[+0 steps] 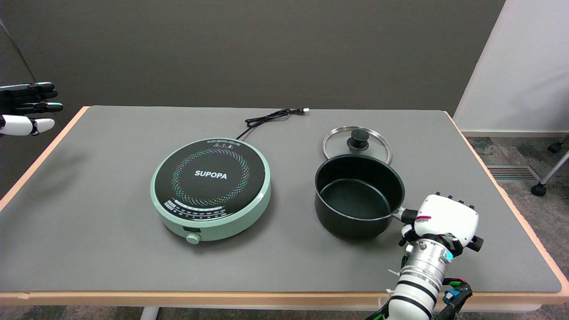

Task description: Place the pot onto the table.

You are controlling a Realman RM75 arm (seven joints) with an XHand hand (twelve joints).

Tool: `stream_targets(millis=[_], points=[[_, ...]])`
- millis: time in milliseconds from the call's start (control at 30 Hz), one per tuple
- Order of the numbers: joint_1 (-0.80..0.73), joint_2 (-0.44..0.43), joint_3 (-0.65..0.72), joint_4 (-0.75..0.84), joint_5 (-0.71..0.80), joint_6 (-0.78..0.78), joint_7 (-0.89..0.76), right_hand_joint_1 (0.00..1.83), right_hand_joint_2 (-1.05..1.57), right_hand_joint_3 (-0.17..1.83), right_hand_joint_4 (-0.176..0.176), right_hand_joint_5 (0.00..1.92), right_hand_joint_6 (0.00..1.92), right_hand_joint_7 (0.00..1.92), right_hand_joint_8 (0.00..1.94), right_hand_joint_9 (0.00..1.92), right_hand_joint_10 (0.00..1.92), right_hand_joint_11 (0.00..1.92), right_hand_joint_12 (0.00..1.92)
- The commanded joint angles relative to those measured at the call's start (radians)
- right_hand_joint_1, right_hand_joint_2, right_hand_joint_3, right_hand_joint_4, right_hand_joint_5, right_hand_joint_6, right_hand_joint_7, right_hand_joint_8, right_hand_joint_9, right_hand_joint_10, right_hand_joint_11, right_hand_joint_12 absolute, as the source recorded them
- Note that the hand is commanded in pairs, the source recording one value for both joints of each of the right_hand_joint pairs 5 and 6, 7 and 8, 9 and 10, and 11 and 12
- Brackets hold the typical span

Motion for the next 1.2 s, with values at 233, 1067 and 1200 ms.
stream_targets(millis=[233,1067,1200], points=[[0.004,0.0,-0.004,-0.035,0.025,0.003,0.035,0.97,1.04,1.04,-0.033,1.92,1.92,1.92,1.92,1.92,1.92,1.92,1.92],[0.004,0.002,-0.011,-0.032,-0.024,-0.002,0.027,0.81,1.02,0.73,-0.033,1.21,1.21,1.21,1.21,1.21,1.21,1.21,1.21],[0.004,0.008,-0.011,-0.028,-0.04,-0.008,0.027,0.79,0.94,0.86,-0.005,1.13,1.13,1.13,1.13,1.13,1.13,1.13,1.13]])
